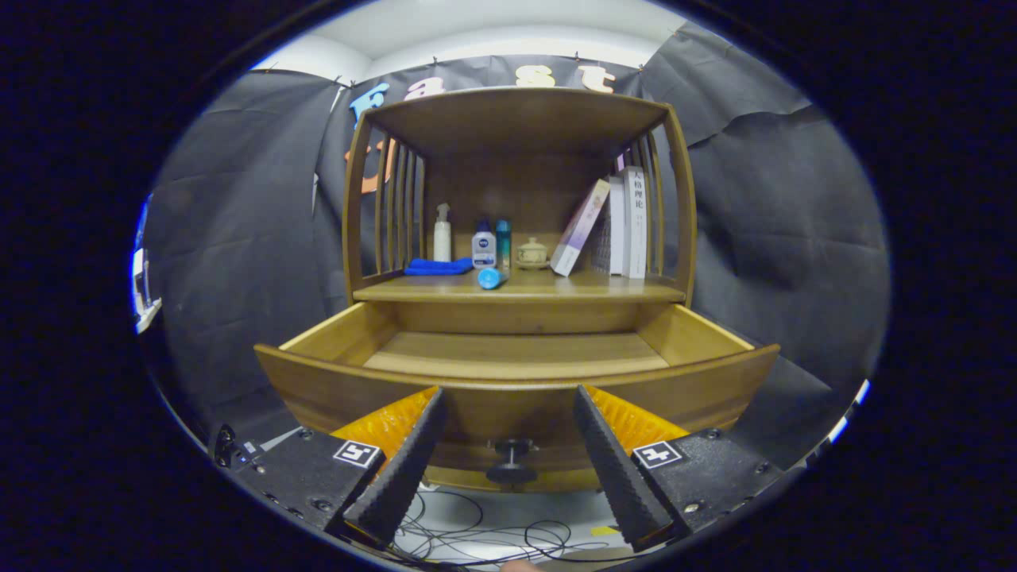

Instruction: Pull open the drawer, take out the items inside it, and place them on the countertop above the cabinet.

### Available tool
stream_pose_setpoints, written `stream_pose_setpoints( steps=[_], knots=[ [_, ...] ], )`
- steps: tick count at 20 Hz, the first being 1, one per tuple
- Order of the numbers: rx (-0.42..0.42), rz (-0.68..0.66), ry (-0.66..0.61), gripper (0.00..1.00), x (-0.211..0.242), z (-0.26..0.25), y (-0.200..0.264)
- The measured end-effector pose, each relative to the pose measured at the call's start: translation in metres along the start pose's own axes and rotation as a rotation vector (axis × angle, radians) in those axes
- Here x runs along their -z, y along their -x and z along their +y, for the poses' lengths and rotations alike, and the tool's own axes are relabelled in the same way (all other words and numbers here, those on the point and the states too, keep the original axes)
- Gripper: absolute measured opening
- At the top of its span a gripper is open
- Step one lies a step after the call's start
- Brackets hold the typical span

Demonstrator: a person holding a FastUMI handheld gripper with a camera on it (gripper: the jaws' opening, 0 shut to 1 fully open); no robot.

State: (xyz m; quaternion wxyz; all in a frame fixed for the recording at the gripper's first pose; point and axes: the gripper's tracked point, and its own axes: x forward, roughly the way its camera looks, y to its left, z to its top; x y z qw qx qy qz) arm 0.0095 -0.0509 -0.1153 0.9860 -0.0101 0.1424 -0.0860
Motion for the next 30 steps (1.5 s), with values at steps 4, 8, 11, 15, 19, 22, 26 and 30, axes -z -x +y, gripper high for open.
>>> stream_pose_setpoints(
  steps=[4,8,11,15,19,22,26,30],
  knots=[
    [0.022,0.034,-0.008,1.0,0.024,-0.007,-0.012],
    [0.04,0.06,-0.037,1.0,0.046,-0.006,-0.025],
    [0.044,0.026,-0.026,1.0,0.046,-0.005,-0.027],
    [0.048,-0.001,-0.031,1.0,0.046,-0.001,-0.028],
    [0.047,-0.023,-0.028,1.0,0.043,-0.002,-0.035],
    [0.047,-0.023,-0.031,1.0,0.04,-0.001,-0.047],
    [0.049,-0.018,-0.034,1.0,0.037,-0.004,-0.072],
    [0.053,-0.015,-0.033,1.0,0.026,-0.004,-0.098]
  ],
)
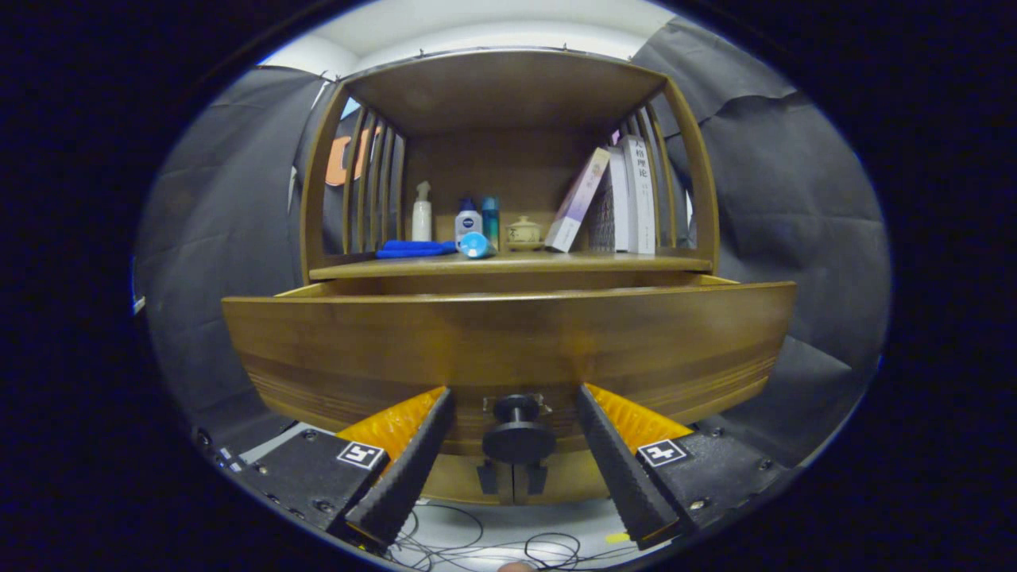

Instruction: Pull open the drawer, take out the items inside it, and place them on the countertop above the cabinet.

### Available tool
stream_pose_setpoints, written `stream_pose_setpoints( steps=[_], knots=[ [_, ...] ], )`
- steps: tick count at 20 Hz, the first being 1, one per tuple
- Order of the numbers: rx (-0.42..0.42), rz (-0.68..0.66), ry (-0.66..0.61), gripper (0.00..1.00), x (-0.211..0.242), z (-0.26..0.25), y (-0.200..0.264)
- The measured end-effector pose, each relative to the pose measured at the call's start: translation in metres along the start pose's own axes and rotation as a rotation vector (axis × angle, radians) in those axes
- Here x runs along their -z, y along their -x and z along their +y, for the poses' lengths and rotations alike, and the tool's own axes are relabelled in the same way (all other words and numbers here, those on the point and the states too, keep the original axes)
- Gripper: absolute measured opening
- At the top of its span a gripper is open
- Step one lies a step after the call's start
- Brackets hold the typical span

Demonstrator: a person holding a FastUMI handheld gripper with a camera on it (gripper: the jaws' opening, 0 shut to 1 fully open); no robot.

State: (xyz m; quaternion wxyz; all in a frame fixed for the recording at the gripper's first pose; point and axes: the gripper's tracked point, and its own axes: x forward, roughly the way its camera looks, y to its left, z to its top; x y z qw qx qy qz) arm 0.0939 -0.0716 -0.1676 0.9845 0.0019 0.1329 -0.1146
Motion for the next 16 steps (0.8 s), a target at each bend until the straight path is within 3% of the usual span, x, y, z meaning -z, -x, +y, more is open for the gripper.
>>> stream_pose_setpoints(
  steps=[16],
  knots=[
    [0.022,-0.04,0.051,1.0,-0.026,0.008,-0.083]
  ],
)
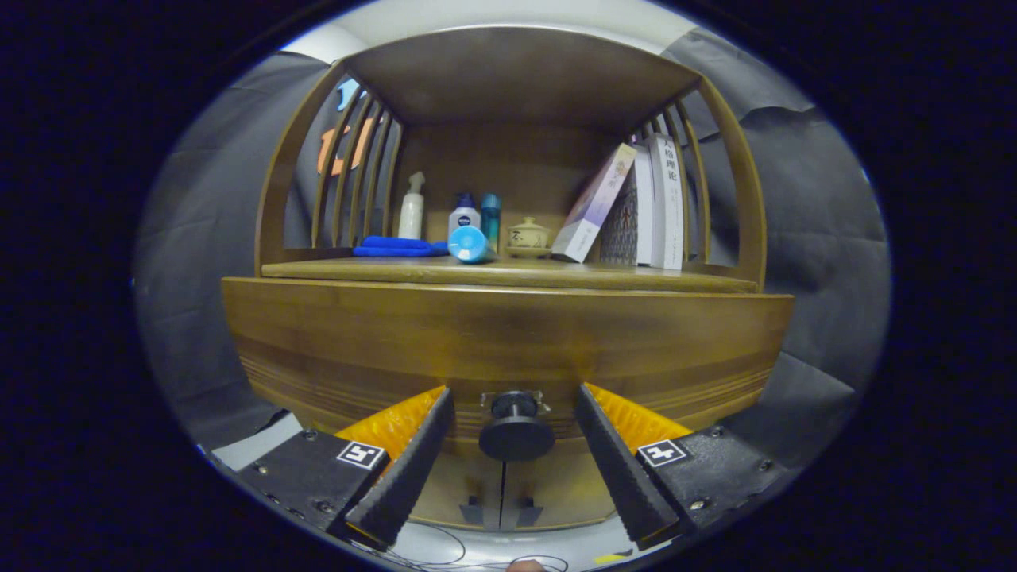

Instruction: Pull open the drawer, take out the items inside it, and place them on the countertop above the cabinet.

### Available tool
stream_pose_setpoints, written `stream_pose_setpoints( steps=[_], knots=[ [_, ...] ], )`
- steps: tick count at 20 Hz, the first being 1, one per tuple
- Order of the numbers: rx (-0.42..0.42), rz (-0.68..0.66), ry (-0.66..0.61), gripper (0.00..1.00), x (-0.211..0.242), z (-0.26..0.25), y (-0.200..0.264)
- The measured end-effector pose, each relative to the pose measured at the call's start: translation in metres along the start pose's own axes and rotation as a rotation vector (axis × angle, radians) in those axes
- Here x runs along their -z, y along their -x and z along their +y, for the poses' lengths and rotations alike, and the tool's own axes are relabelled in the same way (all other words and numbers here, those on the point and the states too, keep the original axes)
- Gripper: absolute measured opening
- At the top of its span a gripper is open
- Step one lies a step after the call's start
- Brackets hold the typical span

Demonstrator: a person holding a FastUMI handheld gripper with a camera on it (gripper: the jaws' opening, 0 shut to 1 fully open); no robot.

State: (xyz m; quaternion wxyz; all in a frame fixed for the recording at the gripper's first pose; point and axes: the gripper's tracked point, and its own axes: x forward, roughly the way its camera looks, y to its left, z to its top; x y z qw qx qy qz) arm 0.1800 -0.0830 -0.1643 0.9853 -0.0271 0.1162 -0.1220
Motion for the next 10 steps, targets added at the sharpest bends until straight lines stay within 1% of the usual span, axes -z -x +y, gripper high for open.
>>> stream_pose_setpoints(
  steps=[6,10],
  knots=[
    [0.002,0.004,-0.005,1.0,-0.005,0.001,-0.025],
    [0.011,-0.005,-0.004,1.0,-0.007,0.002,-0.032]
  ],
)
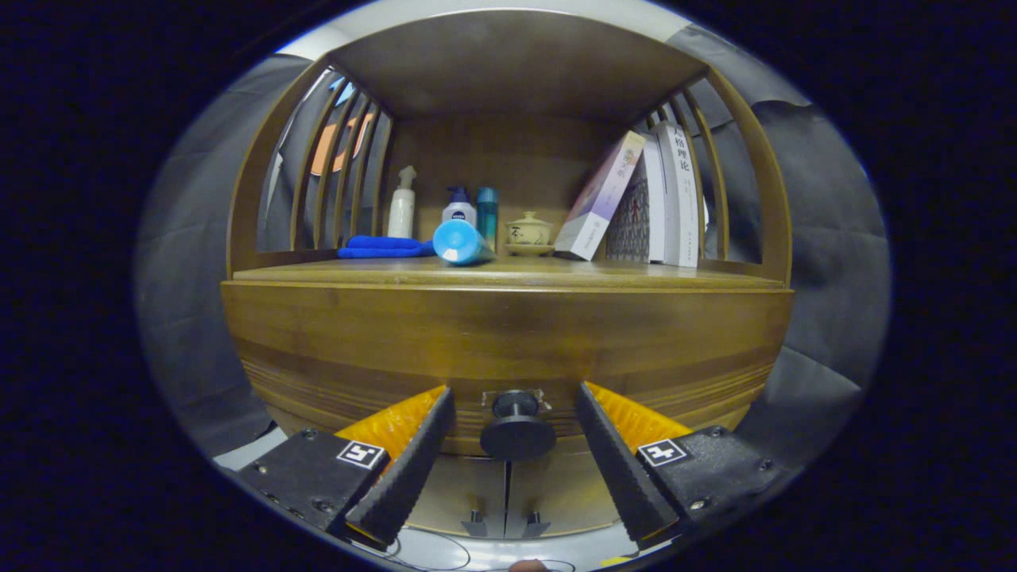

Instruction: Pull open the drawer, take out the items inside it, and place them on the countertop above the cabinet.

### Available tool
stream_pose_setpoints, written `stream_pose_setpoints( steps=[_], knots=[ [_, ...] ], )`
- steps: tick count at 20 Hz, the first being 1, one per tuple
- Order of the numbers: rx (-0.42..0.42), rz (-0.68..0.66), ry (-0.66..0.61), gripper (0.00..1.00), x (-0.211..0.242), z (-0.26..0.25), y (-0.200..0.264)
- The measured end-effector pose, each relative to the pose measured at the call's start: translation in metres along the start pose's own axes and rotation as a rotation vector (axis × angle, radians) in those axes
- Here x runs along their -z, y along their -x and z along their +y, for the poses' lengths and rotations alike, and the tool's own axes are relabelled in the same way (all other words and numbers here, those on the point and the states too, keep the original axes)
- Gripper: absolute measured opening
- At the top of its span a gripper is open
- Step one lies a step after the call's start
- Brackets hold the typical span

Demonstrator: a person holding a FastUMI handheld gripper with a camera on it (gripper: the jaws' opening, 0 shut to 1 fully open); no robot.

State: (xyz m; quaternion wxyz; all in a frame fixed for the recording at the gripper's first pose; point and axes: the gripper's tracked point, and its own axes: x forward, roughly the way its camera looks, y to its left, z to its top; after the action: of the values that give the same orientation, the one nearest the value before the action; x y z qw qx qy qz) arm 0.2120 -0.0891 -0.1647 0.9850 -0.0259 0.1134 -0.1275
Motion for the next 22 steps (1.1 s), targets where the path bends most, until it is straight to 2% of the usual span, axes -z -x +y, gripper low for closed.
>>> stream_pose_setpoints(
  steps=[8,13,17,22],
  knots=[
    [-0.012,0.041,0.008,1.0,-0.002,0.004,0.01],
    [-0.068,-0.079,0.009,1.0,-0.047,0.012,0.064],
    [-0.121,-0.131,-0.021,0.99,-0.051,0.012,0.114],
    [-0.154,-0.175,0.001,0.99,-0.059,0.014,0.168]
  ],
)
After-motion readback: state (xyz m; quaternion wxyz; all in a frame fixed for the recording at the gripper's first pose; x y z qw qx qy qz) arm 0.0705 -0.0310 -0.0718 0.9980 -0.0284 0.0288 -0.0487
